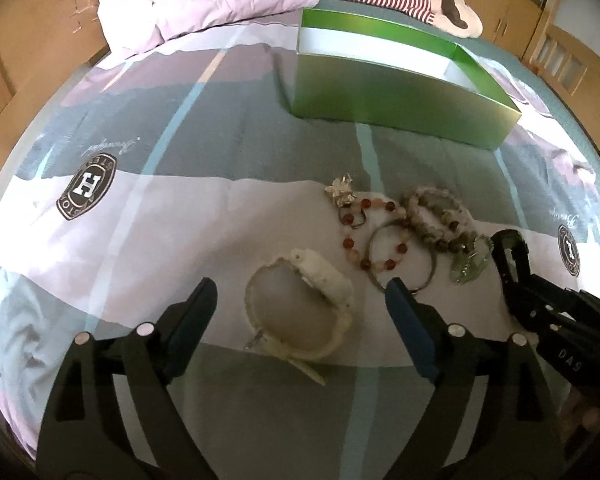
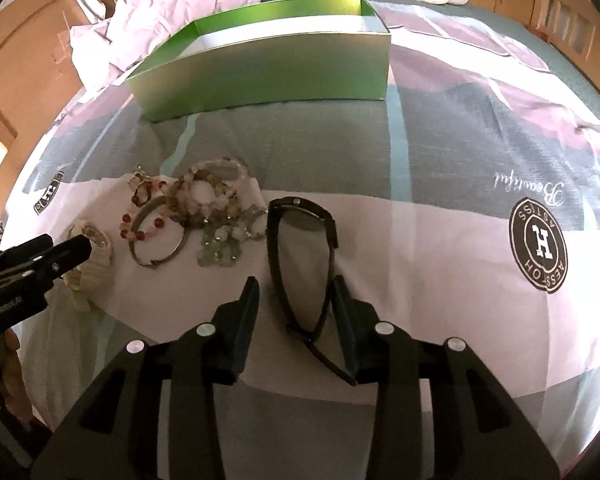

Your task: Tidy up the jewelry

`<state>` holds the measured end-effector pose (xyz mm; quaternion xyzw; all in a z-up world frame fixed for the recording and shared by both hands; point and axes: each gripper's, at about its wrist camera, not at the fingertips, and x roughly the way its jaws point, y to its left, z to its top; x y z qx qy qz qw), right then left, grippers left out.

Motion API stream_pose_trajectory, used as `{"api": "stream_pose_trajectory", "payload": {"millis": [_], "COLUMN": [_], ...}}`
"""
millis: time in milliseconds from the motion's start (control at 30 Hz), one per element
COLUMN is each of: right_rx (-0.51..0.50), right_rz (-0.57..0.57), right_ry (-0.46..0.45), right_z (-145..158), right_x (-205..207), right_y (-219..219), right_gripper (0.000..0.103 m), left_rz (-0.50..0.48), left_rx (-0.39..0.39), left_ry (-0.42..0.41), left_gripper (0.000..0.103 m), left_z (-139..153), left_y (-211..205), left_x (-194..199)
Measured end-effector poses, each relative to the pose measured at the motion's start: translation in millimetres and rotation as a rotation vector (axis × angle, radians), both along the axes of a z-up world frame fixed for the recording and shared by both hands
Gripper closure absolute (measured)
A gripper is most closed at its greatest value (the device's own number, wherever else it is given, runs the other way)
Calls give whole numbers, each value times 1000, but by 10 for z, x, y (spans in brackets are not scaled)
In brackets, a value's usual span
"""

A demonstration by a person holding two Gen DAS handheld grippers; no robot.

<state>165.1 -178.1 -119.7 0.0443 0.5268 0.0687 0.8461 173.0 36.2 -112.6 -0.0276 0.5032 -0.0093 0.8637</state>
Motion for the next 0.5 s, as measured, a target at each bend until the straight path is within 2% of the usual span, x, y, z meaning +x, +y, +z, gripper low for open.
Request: {"api": "stream_pose_trajectory", "payload": {"millis": [133,233,300,367,500], "right_rx": [13,-10,-89,-61,-21], "right_rz": [-12,11,20,48,31], "right_ry": [7,-35,-67,-63,-31], "right_z": [22,131,193,174,70], "right_x": [12,-13,-48,-54,-33], "right_y": [5,60,120,140,92], "right_gripper": [39,38,38,38,38], "left_rz": [5,13,12,-9,-30], "left_rx": [1,12,47,38,38], "left_ry": [19,3,-14,-2,20], "left_gripper": [18,18,18,18,18], "left_z": [-70,-71,-61,-67,-63], "left_y": [-23,-22,-55,-84,-126], "left_x": [3,-12,-27,-33,-35]}}
